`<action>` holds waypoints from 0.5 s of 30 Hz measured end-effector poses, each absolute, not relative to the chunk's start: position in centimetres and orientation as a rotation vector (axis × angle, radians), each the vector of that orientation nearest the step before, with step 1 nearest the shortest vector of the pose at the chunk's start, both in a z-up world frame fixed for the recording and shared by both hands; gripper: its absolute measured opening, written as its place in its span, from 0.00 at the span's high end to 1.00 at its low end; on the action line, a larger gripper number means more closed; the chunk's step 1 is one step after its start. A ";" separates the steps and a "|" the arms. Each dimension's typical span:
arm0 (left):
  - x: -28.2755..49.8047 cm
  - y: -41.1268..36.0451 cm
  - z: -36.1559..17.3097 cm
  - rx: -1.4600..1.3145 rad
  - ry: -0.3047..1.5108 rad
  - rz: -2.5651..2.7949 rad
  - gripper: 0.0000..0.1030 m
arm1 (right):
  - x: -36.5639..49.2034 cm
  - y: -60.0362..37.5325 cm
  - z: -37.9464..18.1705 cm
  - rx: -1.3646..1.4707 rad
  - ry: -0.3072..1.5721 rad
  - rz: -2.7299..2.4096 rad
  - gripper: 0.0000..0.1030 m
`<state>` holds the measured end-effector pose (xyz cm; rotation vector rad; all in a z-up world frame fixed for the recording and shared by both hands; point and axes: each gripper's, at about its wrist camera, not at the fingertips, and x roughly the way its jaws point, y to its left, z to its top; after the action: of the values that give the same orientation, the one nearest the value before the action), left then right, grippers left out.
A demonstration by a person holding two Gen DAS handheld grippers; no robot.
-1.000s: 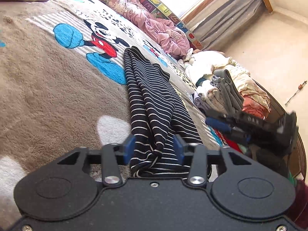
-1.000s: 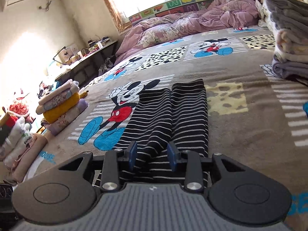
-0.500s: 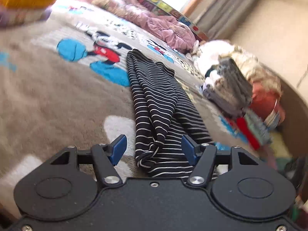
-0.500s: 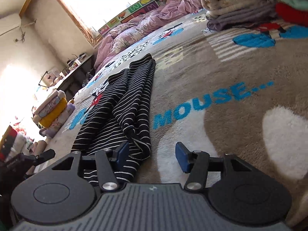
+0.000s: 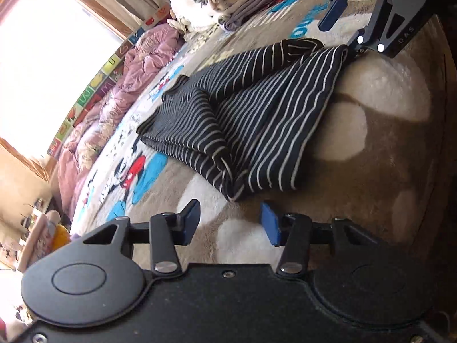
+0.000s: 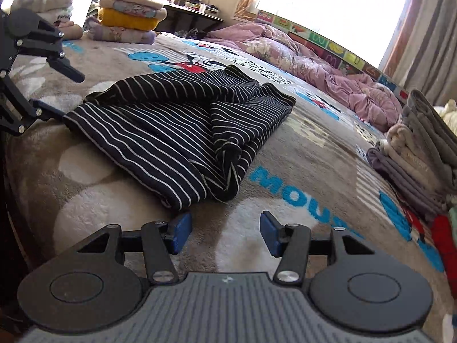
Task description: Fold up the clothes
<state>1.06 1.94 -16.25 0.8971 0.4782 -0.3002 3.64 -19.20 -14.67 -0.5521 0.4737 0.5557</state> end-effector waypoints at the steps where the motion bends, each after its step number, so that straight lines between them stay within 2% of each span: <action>1: 1.3 1.8 -16.5 0.906 0.463 -0.303 0.60 | 3.7 -18.8 -14.7 -0.590 0.444 0.569 0.48; 3: 1.5 1.4 -17.0 0.925 0.430 -0.303 0.64 | 4.0 -18.3 -14.8 -0.635 0.407 0.592 0.48; 7: 1.4 1.4 -17.3 0.907 0.380 -0.279 0.65 | 4.7 -18.7 -14.7 -0.638 0.375 0.626 0.48; 9: 1.3 1.5 -17.1 0.863 0.372 -0.259 0.70 | 4.9 -19.0 -14.7 -0.617 0.372 0.652 0.59; 10: 1.4 1.5 -17.1 0.846 0.375 -0.253 0.74 | 5.0 -19.0 -14.8 -0.612 0.370 0.662 0.68; 11: 1.5 1.5 -17.0 0.833 0.378 -0.247 0.81 | 4.9 -18.9 -15.0 -0.615 0.368 0.672 0.72; 13: 1.6 1.4 -16.7 0.801 0.388 -0.244 0.84 | 4.7 -18.6 -15.1 -0.615 0.358 0.692 0.79; 15: 1.6 1.4 -16.1 0.750 0.396 -0.248 0.87 | 4.4 -18.6 -14.7 -0.602 0.349 0.694 0.81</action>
<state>1.61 1.44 -16.13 0.7504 0.3955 -0.2481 4.37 -18.62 -14.67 -0.6017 0.3485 0.6935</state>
